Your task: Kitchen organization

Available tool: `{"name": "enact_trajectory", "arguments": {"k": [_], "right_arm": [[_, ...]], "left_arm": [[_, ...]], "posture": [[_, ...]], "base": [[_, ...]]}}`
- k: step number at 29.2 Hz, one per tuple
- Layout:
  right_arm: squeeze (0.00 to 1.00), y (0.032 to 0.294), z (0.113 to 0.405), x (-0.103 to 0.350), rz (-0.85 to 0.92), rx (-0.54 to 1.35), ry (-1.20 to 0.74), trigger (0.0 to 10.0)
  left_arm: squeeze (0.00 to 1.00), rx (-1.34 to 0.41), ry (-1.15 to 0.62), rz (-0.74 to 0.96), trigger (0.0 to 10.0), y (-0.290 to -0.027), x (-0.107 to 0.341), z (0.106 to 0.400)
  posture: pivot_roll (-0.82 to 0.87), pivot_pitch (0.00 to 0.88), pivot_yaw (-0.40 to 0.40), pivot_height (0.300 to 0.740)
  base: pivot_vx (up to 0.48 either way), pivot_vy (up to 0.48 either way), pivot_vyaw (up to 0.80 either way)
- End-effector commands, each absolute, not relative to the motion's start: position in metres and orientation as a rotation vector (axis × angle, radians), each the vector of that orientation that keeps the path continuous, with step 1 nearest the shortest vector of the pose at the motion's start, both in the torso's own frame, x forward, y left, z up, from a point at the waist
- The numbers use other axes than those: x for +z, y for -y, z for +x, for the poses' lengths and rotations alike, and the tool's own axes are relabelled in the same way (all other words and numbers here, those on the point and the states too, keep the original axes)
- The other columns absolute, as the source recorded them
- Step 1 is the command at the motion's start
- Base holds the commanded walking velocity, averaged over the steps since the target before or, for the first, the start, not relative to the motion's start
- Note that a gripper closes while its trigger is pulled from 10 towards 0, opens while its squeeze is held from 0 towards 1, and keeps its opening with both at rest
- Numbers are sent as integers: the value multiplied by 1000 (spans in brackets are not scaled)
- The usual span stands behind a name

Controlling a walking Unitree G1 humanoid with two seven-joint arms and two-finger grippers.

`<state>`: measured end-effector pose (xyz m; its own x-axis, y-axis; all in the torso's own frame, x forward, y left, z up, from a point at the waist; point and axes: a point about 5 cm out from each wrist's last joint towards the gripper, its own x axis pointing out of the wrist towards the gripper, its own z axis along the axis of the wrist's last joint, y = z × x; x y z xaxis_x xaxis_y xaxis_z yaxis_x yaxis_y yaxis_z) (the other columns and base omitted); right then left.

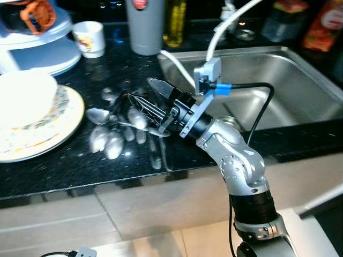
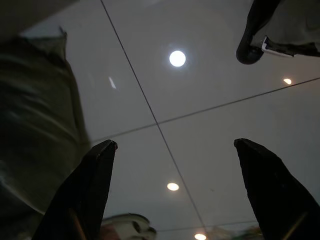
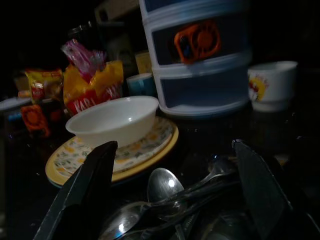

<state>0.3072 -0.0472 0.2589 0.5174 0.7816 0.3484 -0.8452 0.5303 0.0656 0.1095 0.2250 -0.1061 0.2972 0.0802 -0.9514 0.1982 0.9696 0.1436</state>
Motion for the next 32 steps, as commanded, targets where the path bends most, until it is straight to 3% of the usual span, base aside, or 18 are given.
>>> {"name": "enact_trajectory", "arguments": {"k": [1, 16, 23, 32], "right_arm": [[0, 49, 310, 254, 229, 949, 281, 10000], [0, 58, 303, 256, 140, 973, 286, 10000], [0, 66, 300, 253, 6, 984, 223, 10000], [0, 97, 299, 240, -165, 888, 3, 10000]], "left_arm": [[0, -90, -1288, 251, 10000, -224, -108, 104], [0, -106, -1276, 231, 10000, -223, -107, 108], [0, -123, -1272, 235, 10000, -221, -106, 111], [0, -115, -1264, 237, 10000, -222, -105, 114]], "posture": [[56, 81, -23, 740], [49, 88, -11, 740], [46, 93, -6, 740], [38, 98, -4, 740]], "base": [[0, 0, 731], [0, 0, 702], [0, -313, 0], [0, 0, 0]]}}
